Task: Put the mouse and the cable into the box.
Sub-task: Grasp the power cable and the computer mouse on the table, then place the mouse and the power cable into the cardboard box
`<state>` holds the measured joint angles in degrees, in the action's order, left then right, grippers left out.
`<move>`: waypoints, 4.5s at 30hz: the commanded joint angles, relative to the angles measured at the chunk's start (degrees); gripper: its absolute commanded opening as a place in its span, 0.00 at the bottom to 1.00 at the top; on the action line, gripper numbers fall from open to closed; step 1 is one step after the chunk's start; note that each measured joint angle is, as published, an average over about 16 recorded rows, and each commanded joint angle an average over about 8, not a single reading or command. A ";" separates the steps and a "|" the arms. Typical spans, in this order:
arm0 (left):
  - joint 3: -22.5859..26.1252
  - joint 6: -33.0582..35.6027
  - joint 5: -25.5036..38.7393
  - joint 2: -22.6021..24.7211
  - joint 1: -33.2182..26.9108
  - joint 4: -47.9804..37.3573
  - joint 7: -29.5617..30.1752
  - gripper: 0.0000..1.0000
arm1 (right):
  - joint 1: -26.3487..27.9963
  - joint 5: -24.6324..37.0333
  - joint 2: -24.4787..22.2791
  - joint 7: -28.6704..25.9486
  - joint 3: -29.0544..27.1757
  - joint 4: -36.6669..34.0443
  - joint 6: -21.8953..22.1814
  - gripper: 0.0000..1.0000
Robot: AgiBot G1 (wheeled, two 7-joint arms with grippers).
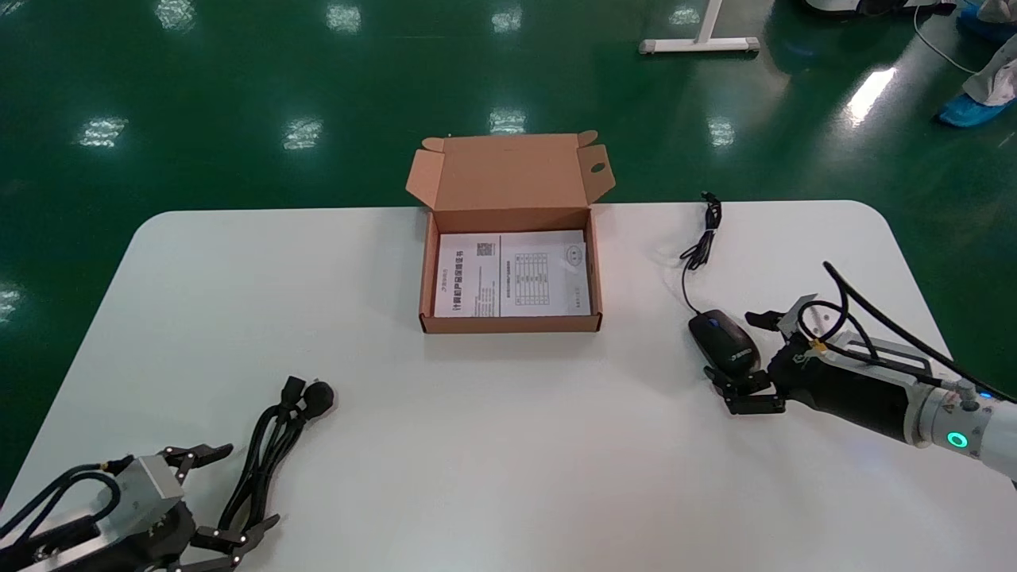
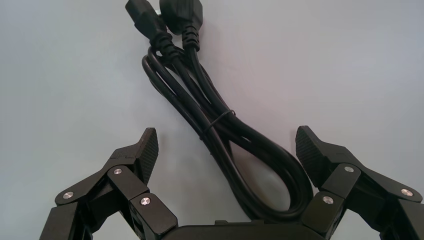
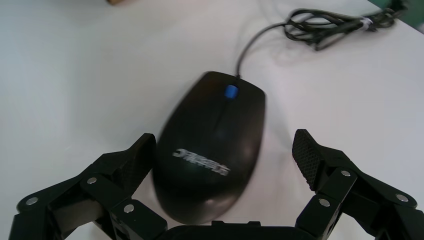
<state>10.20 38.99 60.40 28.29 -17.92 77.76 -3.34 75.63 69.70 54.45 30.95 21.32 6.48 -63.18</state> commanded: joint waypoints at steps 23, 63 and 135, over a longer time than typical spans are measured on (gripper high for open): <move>-0.31 0.01 -1.49 0.51 0.91 -0.01 0.93 0.00 | 0.74 -0.58 0.64 0.46 -0.36 -2.05 1.72 0.00; -5.27 -3.49 -3.93 4.66 -5.47 -0.35 -4.47 0.00 | 7.25 -4.90 0.94 2.59 -3.75 2.04 5.81 0.00; 6.77 -4.57 11.01 24.52 -39.97 -8.10 -19.34 0.00 | 9.63 3.49 17.72 2.16 4.74 2.87 6.94 0.31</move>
<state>16.93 34.43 71.31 52.97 -58.04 69.52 -22.70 85.13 72.81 71.64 32.64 25.91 10.13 -57.72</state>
